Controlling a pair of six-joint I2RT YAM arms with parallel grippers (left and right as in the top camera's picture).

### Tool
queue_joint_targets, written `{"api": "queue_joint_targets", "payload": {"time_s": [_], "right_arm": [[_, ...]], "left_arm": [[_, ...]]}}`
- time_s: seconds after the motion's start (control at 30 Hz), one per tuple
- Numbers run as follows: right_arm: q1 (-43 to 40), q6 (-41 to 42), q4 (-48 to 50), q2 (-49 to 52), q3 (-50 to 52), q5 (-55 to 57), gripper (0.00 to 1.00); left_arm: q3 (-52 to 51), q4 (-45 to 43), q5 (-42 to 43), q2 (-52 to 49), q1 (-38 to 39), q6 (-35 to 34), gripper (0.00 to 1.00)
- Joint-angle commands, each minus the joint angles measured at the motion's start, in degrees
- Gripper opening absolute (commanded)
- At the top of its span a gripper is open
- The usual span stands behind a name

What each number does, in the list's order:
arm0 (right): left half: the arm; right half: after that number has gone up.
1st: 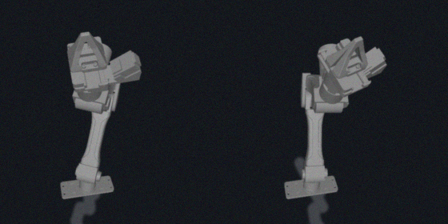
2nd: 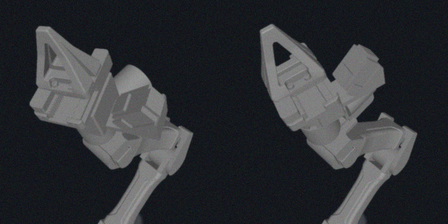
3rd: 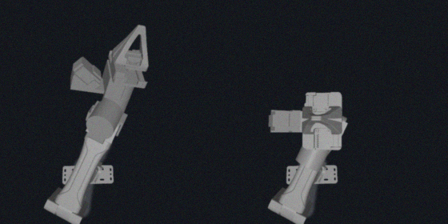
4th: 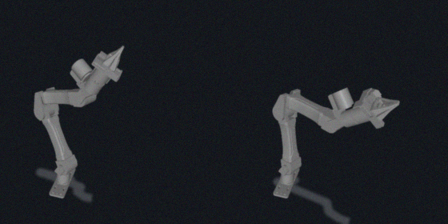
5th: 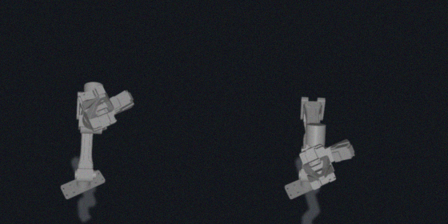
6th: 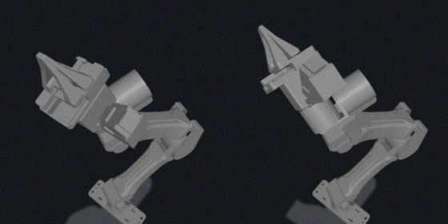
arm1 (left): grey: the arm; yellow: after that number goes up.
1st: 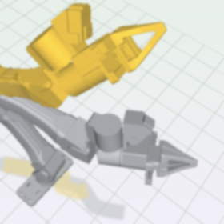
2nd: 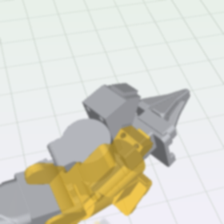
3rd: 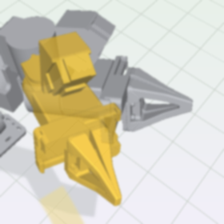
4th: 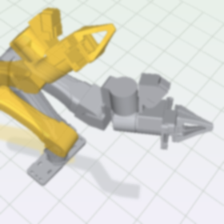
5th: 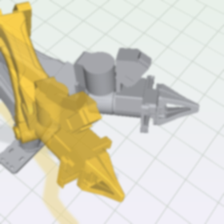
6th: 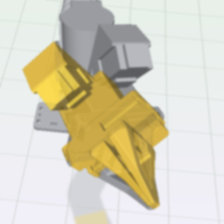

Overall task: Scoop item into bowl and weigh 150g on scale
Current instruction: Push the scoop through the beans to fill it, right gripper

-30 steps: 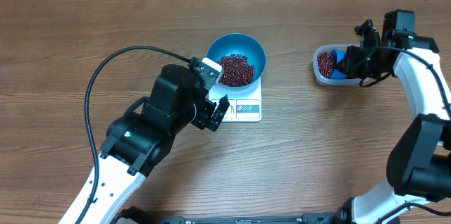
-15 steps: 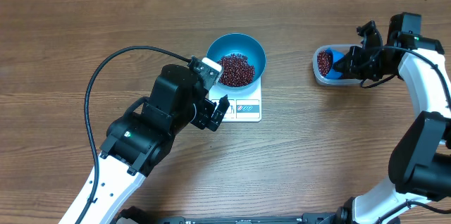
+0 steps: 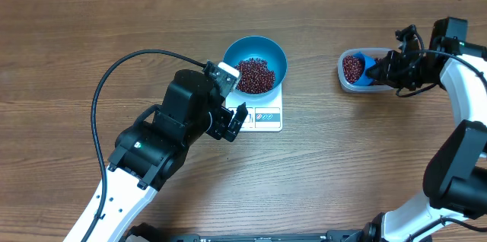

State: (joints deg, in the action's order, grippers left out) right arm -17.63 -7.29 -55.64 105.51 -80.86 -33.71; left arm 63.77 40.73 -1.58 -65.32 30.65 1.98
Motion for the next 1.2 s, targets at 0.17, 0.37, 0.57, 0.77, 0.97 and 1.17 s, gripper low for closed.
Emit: {"api": "queue_joint_targets", "payload": {"time_s": [0.17,0.37,0.57,0.77,0.97,1.17], "right_arm": [[-1.86,-0.55,-0.48,0.07,0.39,-3.30,0.04],[-2.38,-0.55,-0.50,0.07,0.39,-3.32,0.04],[-2.38,-0.76,-0.66,0.07,0.39,-3.52,0.04],[-2.38,-0.79,-0.57,0.07,0.39,-3.50,0.04],[-2.38,-0.79,-0.42,0.07,0.39,-3.50,0.04],[-2.38,-1.01,-0.42,0.07,0.39,-3.54,0.04]], "left_arm": [[0.00,-0.02,-0.35,0.07,-0.26,-0.48,1.00],[0.00,-0.02,-0.35,0.07,-0.26,-0.48,1.00],[0.00,-0.02,-0.33,0.07,-0.26,-0.48,1.00],[-0.02,-0.02,-0.35,0.07,-0.26,-0.48,1.00],[0.00,-0.02,-0.35,0.07,-0.26,-0.48,0.99],[0.00,-0.02,-0.35,0.07,-0.26,-0.48,1.00]]}}
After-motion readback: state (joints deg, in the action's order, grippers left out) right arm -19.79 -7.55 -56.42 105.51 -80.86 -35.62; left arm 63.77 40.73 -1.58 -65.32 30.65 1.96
